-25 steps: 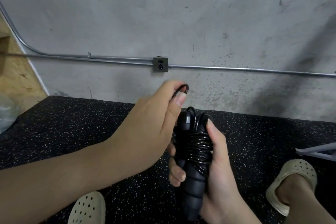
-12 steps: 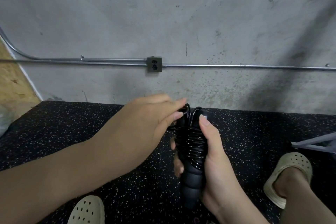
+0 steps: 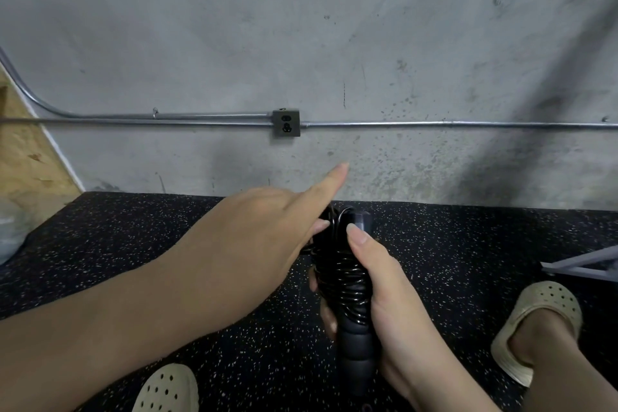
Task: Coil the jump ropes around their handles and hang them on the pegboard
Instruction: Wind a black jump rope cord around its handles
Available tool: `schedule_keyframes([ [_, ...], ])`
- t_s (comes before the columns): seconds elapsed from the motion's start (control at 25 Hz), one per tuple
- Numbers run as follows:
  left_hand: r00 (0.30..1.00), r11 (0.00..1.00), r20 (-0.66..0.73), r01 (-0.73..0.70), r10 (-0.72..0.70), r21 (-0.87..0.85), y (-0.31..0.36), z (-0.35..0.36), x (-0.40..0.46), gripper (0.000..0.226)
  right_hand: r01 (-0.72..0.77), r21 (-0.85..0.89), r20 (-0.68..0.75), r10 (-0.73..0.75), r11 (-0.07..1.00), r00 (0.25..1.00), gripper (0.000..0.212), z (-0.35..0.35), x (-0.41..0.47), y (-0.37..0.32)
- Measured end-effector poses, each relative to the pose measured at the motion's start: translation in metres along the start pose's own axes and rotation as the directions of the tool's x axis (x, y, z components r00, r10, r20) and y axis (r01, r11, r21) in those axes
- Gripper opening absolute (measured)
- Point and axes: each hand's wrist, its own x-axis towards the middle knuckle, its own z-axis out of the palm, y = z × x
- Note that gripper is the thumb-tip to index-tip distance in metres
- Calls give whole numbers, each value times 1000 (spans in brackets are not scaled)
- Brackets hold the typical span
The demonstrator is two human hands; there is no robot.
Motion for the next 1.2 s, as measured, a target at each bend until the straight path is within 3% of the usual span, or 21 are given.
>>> schedule_keyframes([
  [0.12,997,999,63,39,-38,-30,-4,-5,-3,59,-3,-36,17,4,999,1000,83,-4,-2,0],
  [0.24,954,956,273,189,-125,-224,-5,-16,-4,62,-32,-46,86,36,998,996,86,-6,-4,-1],
  [0.48,891,936,432,259,-137,-239,-7,-20,-5,49,-120,-51,232,128,992,964,57,-9,-6,-5],
  [0.68,976,984,217,45,-7,-172,-14,-14,-19,31,-256,-30,270,254,966,929,71,-11,-5,-2],
  [0.92,974,911,173,201,-147,-360,3,-11,-26,23,-347,130,413,267,929,871,54,-4,-8,-7],
  [1.2,925,787,140,374,-353,-491,11,-11,-23,19,-312,136,347,250,940,904,65,-4,-11,-4],
])
